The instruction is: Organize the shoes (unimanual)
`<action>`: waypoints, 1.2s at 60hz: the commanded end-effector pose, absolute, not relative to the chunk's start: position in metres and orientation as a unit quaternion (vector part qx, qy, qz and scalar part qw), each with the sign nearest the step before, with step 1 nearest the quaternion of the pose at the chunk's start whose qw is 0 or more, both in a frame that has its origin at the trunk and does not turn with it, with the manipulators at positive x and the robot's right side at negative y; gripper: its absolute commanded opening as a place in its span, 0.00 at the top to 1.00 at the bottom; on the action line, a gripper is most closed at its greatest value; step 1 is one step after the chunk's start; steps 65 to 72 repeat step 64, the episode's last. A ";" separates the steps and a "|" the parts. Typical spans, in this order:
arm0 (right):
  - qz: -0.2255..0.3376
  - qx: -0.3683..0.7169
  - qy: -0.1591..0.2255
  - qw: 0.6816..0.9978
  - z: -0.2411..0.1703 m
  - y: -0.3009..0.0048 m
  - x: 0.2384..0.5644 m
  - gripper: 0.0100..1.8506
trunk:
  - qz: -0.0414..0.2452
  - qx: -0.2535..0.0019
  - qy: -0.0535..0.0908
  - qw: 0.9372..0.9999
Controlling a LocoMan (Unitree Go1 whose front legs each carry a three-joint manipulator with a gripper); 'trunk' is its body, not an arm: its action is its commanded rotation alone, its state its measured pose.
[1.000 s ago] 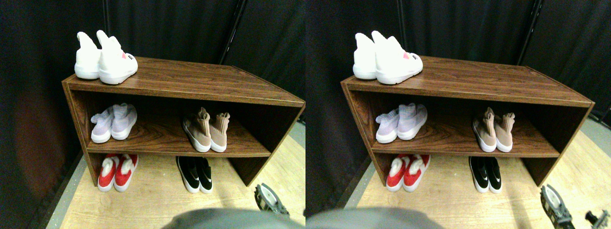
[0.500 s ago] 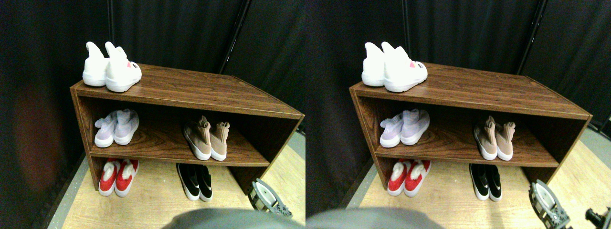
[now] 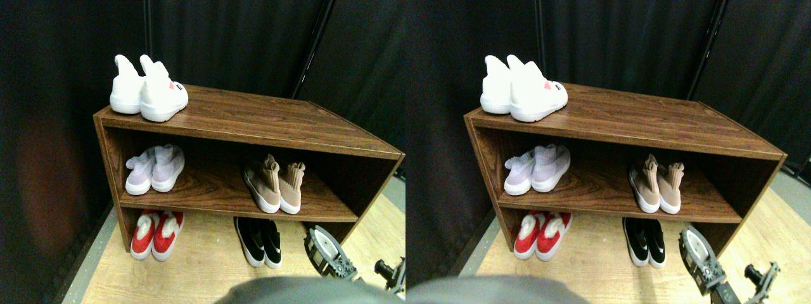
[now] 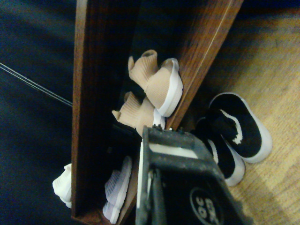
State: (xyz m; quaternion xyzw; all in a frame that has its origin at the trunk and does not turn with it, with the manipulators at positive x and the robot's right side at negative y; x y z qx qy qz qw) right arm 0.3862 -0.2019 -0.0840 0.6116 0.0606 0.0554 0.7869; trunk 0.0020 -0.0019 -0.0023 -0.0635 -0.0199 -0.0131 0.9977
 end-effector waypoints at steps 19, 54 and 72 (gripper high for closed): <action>0.051 0.612 0.035 0.789 -0.076 -0.196 0.391 0.97 | -0.011 -0.068 -0.019 0.997; 0.048 0.630 0.038 0.774 -0.081 -0.200 0.395 0.97 | -0.010 -0.066 -0.010 0.998; 0.053 0.622 0.035 0.780 -0.081 -0.203 0.395 0.97 | -0.011 -0.065 -0.009 0.998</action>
